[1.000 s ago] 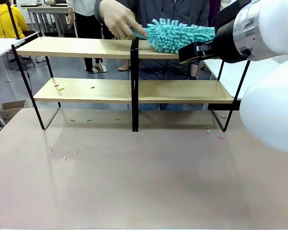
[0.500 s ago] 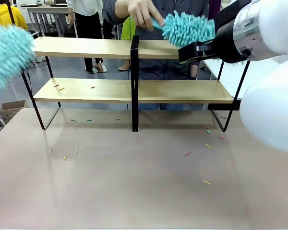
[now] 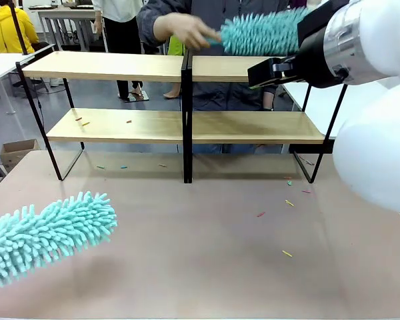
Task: Clean the shelves.
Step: Clean another randomly selected level of the Shelf with the Duster.
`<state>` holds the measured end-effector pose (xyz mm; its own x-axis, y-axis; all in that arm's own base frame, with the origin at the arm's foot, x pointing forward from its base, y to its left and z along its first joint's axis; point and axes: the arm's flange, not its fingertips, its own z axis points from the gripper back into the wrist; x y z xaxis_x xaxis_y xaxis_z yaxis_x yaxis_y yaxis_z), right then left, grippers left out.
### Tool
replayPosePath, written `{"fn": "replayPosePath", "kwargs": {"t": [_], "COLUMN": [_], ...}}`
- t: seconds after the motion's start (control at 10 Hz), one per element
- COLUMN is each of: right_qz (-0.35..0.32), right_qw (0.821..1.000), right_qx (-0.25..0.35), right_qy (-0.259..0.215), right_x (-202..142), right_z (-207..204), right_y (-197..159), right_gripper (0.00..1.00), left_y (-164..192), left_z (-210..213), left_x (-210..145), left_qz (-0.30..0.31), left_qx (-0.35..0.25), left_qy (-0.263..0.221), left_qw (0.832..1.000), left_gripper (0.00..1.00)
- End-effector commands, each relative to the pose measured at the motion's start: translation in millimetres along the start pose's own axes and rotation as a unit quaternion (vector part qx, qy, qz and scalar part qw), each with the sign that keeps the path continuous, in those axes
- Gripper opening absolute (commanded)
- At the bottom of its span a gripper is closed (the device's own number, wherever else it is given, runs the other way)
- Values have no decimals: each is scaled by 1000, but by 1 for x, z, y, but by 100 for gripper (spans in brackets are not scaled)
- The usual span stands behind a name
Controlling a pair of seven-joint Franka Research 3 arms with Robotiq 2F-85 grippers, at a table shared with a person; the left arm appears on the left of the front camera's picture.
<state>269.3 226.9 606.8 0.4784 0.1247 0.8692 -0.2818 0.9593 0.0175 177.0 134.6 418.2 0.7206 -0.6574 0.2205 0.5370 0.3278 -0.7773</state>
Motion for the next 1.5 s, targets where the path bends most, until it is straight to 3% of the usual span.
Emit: {"fn": "replayPosePath", "kwargs": {"t": [0.0,0.2,0.6,0.8,0.9,1.1,1.2,1.3,1.4], "right_qz": [0,0,0,0,0,0,0,0,0], "right_qw": [1000,1000,1000,1000,1000,1000,1000,1000,1000], "right_qx": [0,0,0,0,0,0,0,0,0], "right_qy": [-1,-1,-1,-1,-1,-1,-1,-1,-1], "right_x": [1,1,1,1,1,1,1,1,1], "right_z": [0,0,0,0,0,0,0,0,0], "right_y": [0,0,0,0,0,0,0,0,0], "right_gripper": [100,100,100,100,100,100,100,100,100], "left_y": [-9,-1,22,33,35,34,28,41,41], "left_z": [-1,0,-86,-123,-144,-159,-159,-62,-62], "left_x": [-11,-4,99,136,164,179,182,223,223], "left_qz": [-2,-2,89,116,117,113,126,108,108], "left_qx": [-22,-6,73,101,134,147,116,130,130], "left_qy": [-29,-8,-48,-34,-71,-88,-89,-66,-66], "left_qw": [999,1000,992,987,982,979,981,983,983], "left_gripper": [13,13,13,13,13,13,13,13,13]}}
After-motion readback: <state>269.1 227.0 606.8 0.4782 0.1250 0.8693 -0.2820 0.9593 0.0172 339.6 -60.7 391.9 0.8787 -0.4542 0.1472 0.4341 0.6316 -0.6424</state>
